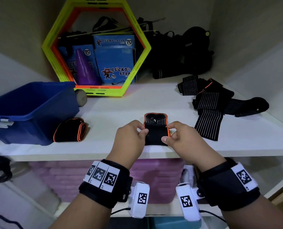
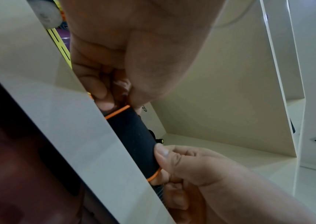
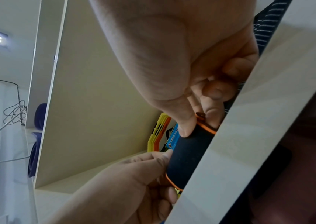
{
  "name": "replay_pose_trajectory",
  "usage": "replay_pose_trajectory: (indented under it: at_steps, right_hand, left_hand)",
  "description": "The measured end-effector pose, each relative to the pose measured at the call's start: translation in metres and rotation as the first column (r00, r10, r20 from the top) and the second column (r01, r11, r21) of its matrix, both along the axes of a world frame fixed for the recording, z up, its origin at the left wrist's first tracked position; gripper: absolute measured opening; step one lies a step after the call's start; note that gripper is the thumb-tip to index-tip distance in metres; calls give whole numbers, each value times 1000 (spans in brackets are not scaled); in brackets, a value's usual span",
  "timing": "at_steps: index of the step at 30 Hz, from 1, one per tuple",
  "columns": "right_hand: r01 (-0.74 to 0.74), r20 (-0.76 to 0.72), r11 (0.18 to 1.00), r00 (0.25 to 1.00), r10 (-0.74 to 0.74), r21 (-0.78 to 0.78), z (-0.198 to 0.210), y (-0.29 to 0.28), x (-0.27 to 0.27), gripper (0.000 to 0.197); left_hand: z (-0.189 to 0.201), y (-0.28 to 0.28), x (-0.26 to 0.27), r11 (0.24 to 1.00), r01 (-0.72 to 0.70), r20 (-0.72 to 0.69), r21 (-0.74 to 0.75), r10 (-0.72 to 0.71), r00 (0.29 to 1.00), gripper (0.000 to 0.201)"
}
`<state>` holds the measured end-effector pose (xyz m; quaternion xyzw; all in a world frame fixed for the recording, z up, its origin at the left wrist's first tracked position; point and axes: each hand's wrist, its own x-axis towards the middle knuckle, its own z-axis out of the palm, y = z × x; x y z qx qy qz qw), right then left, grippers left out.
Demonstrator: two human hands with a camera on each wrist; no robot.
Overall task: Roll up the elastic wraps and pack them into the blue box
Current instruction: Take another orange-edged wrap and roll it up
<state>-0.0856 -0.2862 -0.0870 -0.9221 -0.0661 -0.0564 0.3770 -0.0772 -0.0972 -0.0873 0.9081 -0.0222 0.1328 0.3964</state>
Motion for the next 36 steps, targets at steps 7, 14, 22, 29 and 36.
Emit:
replay_pose_trajectory:
  at_steps: [7, 14, 22, 29, 36]
  right_hand:
    - [22, 2, 997, 1000, -22, -77, 5, 3, 4, 45]
    - [37, 52, 971, 998, -26, -237, 11, 6, 2, 50]
    - [-54, 24, 973, 998, 61, -225, 22, 20, 6, 46]
    - [-202, 2, 927, 977, 214, -317, 34, 86, 24, 36]
    - [-328, -16, 879, 939, 344, -345, 42, 166, 36, 32]
  left_hand:
    - [2, -3, 11, 999, -36, -24, 13, 36, 999, 13]
    - [4, -3, 9, 997, -4, 7, 76, 3, 1000, 12]
    - [3, 8, -6, 981, 59, 95, 185, -77, 992, 31]
    - [2, 61, -23, 971, -131, 151, 198, 102, 983, 32]
    - [-4, 124, -38, 920, -278, 188, 275, 232, 954, 24]
